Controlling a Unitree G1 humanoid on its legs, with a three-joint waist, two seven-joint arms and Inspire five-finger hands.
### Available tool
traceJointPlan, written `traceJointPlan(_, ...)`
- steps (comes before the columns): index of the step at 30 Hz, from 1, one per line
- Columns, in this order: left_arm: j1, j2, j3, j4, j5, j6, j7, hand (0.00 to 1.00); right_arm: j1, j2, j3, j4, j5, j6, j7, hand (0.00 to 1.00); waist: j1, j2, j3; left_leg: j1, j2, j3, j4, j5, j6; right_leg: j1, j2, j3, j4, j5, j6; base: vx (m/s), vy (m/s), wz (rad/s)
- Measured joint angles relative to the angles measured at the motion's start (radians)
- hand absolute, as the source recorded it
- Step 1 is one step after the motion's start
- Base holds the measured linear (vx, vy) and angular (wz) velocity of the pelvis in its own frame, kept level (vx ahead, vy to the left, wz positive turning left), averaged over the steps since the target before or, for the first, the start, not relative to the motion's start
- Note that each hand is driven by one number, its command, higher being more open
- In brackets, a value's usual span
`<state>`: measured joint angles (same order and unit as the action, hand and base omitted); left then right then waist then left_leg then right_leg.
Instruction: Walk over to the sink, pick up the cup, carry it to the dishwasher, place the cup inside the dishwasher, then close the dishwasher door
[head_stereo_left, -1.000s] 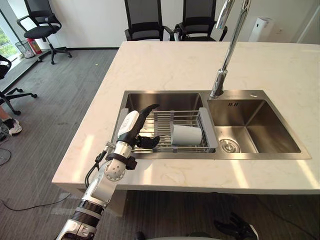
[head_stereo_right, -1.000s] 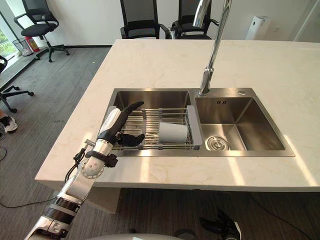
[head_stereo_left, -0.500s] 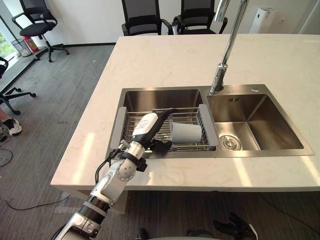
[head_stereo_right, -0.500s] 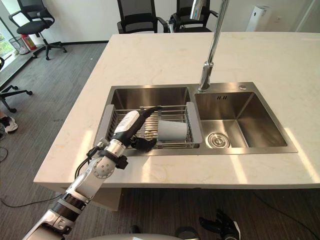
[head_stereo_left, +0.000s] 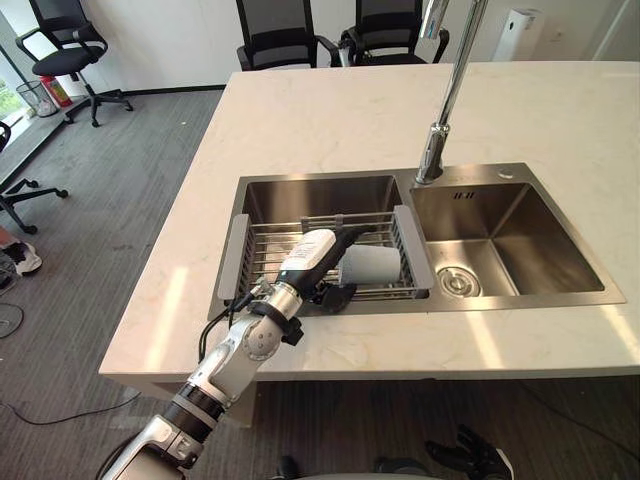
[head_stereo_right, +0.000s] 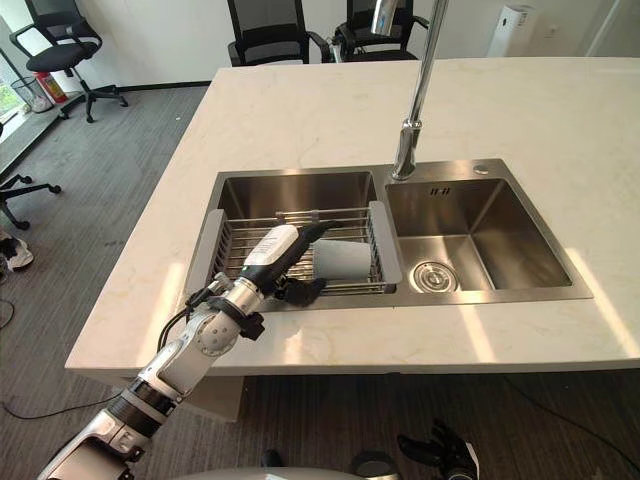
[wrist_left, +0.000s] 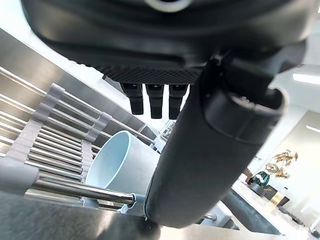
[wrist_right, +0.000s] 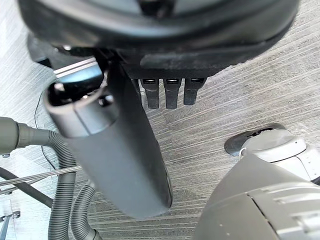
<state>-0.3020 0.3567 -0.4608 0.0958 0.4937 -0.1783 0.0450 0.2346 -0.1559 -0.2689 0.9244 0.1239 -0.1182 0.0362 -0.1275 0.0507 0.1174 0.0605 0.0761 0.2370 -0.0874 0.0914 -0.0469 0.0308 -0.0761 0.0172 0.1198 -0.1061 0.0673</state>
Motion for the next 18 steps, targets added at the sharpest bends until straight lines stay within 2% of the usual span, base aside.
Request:
traceJointPlan(4,-0.028,-0.024,0.0,0.037,0.013,0.001,0.001,0.9,0.002,0.0,0.0,0.002,0.0,0.0,0.0,0.9,-0.002,0.005,0.002,0.0,0.0,0.0,0.0,0.0,0.0,0.0,0.0,0.0,0.0,0.0,0.0,0.0,0.0,0.0)
traceJointPlan(18,-0.16,-0.024,0.0,0.179,0.016,0.032,-0.002,0.9,0.01,0.009,-0.001,0.006,0.001,0.001,0.002,0.9,-0.034,0.019,0.018,0.001,0.005,0.009,0.0,-0.003,-0.004,-0.003,0.004,0.007,0.0,0.001,0.001,0.0,0.0,-0.01)
